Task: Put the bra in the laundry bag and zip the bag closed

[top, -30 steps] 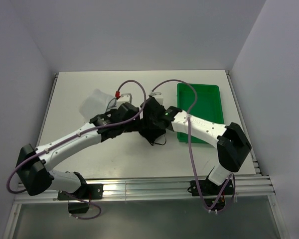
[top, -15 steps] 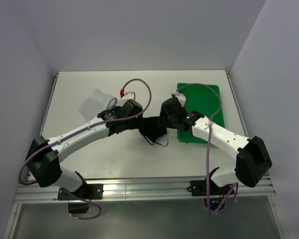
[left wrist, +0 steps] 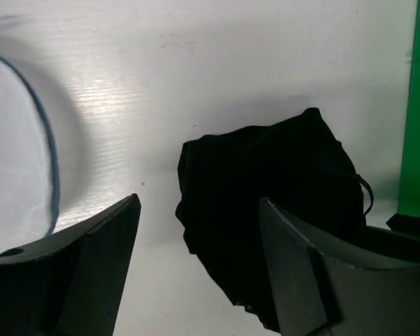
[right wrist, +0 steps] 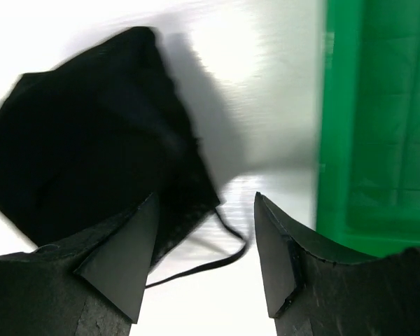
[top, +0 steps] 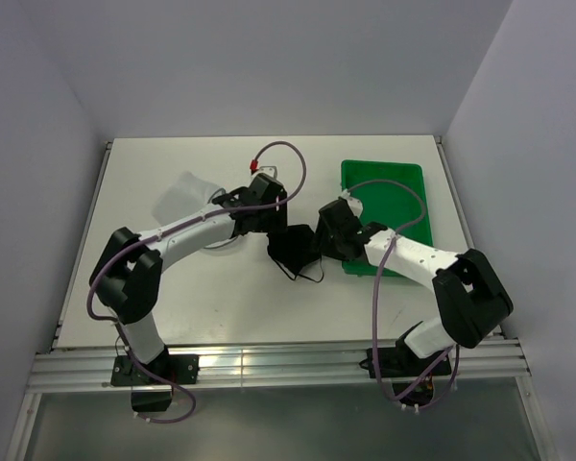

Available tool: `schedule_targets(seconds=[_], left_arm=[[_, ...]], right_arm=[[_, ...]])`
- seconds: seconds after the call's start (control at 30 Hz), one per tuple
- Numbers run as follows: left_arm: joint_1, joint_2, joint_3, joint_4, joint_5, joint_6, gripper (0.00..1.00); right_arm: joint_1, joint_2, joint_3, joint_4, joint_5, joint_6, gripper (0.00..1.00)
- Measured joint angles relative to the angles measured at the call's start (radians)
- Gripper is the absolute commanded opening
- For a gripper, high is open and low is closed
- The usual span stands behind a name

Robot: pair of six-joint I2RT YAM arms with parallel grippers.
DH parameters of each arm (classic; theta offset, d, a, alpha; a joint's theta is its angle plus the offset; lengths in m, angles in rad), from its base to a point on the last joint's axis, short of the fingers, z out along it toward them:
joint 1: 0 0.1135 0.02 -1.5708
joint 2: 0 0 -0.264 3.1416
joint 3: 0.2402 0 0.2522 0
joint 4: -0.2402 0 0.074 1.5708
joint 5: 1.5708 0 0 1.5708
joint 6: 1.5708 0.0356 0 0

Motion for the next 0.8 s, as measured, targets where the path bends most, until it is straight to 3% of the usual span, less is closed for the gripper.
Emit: schedule_targets(seconds=[0.47,0.8], left_arm=[[-0.007,0.041,-0.119,0.071,0.073,0.007,0.73],[-0.013,0.061,-0.136,0.087,0.074,0.006,0.72]], right_arm=[[-0.093,-0.076,-0.143,0.062,-0.021,0.01,0.67],[-0.102,-0.13,-0.161,0.172,-0.143,0.01,0.7]])
